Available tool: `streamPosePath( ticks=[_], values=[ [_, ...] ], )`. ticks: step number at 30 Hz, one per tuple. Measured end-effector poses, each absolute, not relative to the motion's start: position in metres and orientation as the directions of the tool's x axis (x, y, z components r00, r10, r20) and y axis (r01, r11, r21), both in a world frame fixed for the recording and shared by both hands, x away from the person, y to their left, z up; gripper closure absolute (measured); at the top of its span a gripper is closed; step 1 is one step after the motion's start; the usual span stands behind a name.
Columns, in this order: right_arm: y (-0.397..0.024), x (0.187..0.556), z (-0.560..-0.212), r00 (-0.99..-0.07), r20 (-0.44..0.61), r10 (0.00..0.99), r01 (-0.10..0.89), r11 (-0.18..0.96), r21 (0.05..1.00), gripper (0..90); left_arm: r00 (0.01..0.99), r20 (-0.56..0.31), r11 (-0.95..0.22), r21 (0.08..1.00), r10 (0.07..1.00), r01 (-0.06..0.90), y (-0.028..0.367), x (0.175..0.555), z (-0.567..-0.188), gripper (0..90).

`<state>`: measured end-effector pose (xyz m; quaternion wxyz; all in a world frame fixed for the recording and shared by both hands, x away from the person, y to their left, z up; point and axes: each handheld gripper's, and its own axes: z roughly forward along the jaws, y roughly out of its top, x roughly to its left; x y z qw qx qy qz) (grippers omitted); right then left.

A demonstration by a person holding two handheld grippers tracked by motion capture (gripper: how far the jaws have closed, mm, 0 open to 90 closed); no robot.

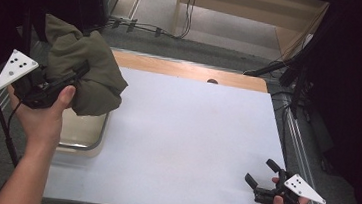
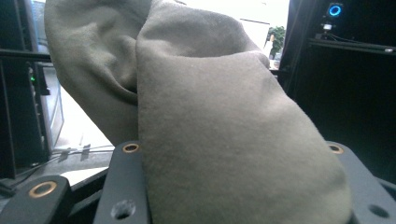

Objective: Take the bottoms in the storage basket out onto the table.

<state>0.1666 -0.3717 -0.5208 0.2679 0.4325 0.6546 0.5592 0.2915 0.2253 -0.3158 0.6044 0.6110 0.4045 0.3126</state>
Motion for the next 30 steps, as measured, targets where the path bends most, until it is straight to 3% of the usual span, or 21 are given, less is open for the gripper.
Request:
streamPosePath(
  ticks=[30],
  values=[
    [-0.372, 0.167, -0.521, -0.488, 0.131, 0.863, 0.265, 0.004, 0.964, 0.0, 0.56, -0.105, 0.034, 0.99, 0.821, 0.137, 0.176, 0.294, -0.327, 49.7]
  ],
)
